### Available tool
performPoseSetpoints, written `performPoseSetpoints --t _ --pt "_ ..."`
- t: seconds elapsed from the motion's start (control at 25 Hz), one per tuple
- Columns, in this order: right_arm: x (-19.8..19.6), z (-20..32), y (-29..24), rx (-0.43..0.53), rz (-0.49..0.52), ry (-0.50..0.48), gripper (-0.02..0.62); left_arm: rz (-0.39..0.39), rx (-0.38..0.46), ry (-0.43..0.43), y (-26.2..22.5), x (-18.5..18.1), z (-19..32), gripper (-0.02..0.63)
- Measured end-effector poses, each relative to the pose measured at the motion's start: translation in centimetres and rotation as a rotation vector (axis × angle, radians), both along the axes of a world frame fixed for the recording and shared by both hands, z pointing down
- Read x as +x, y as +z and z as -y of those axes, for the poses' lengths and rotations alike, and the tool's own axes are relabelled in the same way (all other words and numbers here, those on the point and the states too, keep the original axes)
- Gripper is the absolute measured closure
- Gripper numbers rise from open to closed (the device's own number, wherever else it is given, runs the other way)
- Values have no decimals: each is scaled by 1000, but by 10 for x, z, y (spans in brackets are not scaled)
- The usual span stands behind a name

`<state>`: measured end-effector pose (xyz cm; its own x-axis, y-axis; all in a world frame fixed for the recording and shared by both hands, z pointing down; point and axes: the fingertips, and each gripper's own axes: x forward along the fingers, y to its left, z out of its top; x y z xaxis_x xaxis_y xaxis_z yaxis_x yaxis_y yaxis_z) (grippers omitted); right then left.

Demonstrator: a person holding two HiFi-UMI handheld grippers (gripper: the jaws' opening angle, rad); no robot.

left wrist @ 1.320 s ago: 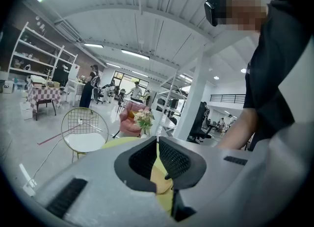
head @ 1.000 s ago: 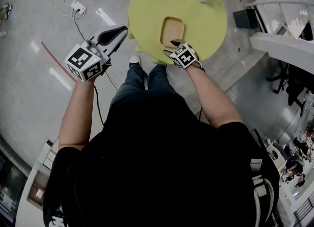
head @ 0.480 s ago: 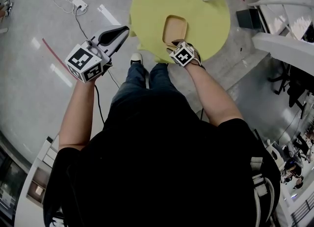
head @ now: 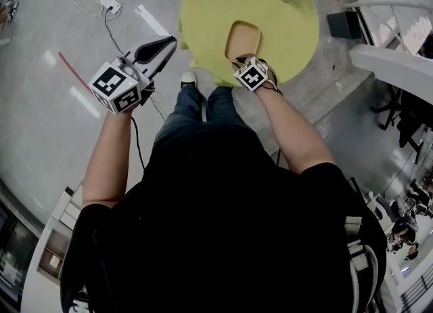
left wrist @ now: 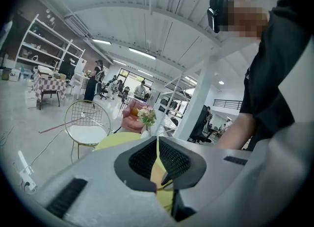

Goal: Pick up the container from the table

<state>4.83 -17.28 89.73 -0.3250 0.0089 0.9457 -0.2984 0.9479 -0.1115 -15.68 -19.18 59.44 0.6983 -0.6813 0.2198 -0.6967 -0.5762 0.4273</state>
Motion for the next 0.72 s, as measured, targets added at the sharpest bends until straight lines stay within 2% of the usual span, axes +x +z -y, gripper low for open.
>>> performPoseSetpoints --t 0.2,0.72 --pt "0 3 1 23 -20 1 549 -5 -6 9 3 4 0 580" --pt "-1 7 -4 48 -49 -23 572 -1 -11 14 7 7 6 580"
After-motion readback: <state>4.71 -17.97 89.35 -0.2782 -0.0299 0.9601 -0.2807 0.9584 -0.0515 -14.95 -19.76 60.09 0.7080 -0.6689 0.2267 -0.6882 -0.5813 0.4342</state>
